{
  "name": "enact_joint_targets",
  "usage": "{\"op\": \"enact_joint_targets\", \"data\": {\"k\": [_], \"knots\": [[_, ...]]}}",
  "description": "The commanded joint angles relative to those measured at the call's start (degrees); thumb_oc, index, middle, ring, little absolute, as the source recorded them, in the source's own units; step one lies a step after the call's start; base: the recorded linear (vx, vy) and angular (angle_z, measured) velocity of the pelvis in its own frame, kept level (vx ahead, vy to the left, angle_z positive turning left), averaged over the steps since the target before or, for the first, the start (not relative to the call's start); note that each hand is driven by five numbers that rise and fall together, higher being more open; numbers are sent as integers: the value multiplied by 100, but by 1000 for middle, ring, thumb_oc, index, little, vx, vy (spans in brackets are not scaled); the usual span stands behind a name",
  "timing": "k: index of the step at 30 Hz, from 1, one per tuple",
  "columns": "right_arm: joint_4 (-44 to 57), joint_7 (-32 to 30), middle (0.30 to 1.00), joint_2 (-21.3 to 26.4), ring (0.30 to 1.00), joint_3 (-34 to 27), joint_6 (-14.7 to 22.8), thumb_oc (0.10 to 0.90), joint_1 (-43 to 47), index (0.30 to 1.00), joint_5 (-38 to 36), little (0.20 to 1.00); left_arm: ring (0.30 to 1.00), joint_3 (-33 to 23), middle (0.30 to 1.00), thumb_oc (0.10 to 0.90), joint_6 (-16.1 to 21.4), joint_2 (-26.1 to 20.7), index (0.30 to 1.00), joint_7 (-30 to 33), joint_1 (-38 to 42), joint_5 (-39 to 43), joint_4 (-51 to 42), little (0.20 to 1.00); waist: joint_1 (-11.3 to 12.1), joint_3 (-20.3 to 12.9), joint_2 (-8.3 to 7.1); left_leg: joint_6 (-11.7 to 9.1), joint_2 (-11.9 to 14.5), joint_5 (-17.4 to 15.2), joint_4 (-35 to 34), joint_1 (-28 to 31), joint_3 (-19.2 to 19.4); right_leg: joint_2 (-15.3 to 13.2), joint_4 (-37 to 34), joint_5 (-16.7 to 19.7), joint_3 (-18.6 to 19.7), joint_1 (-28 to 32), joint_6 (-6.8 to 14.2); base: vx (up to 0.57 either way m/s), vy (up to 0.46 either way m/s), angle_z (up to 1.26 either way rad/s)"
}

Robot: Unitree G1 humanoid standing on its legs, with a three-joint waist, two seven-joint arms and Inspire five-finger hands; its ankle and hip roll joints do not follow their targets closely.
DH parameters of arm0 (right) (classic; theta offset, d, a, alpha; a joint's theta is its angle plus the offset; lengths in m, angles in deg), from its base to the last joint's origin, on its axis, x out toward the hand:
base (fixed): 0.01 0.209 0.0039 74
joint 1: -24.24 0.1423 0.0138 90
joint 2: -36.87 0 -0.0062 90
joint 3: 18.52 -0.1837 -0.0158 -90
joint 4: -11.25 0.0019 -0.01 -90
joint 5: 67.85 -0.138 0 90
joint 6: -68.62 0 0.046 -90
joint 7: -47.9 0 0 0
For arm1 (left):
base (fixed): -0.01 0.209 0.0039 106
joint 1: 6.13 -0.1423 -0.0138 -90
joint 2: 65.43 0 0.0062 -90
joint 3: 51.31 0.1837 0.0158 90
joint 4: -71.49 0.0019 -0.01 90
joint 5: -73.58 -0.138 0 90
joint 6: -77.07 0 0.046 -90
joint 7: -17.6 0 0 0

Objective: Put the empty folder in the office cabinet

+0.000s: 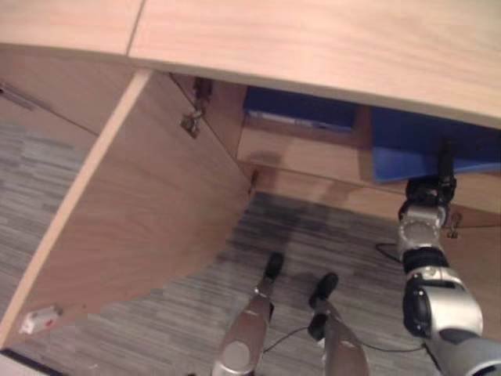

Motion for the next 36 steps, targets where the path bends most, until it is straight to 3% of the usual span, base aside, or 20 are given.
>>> {"op": "enact_joint_targets", "data": {"k": [1, 9, 19, 25, 26, 31, 36], "knots": [[510, 146, 300, 789, 300, 159, 584, 400, 437, 300, -157, 300, 900, 236, 900, 800, -31, -563, 900, 124, -314, 228, 158, 900, -23, -170, 20, 55, -127, -445, -35, -45, -467, -310, 330, -689, 80, 302, 462, -76, -24, 2], [24, 98, 300, 1362, 300, 370, 720, 400, 1501, 300, -679, 300, 900, 517, 900, 800, 29, -762, 900, 248, -127, 404, -270, 900, 95, 110, 173, 28, -159, -285, -68, -566, -508, -340, 687, -786, 113, -435, 425, -55, -29, 4], [369, 188, 300, 1833, 300, 417, 1077, 400, 1860, 300, -928, 300, 900, 536, 900, 800, 73, -978, 900, 338, -169, 351, -611, 900, 179, 68, 305, 3, -181, -265, -301, -466, -667, -347, 676, -843, 78, -425, 425, 17, -42, 3], [116, 93, 300, 2153, 300, 485, 1020, 400, 2087, 300, -940, 300, 900, 608, 900, 800, 60, -1067, 900, 349, -197, 256, -661, 900, 236, 13, 330, -22, -187, -235, -413, -408, -734, -335, 663, -856, 56, -404, 426, 13, -34, 3], [6, 76, 900, 2218, 900, 530, 972, 800, 2166, 900, -950, 900, 900, 619, 900, 800, 60, -1078, 900, 351, -197, 250, -663, 900, 248, 14, 342, -25, -188, -230, -424, -398, -744, -335, 664, -862, 49, -402, 425, 5, -20, 3], [-232, 28, 900, 2242, 900, 538, 872, 800, 2238, 900, -1045, 900, 900, 663, 900, 800, 60, -1099, 900, 368, -173, 266, -717, 900, 271, 16, 390, -33, -210, -206, -473, -365, -782, -331, 661, -859, 51, -398, 426, 0, -4, 1], [-727, -17, 900, 2243, 900, 747, 421, 800, 2222, 900, -934, 900, 900, 658, 900, 800, 67, -1127, 900, 350, -139, 296, -711, 900, 273, 46, 378, -45, -193, -178, -532, -304, -764, -328, 644, -834, 73, -382, 424, -5, -3, 1]]}}
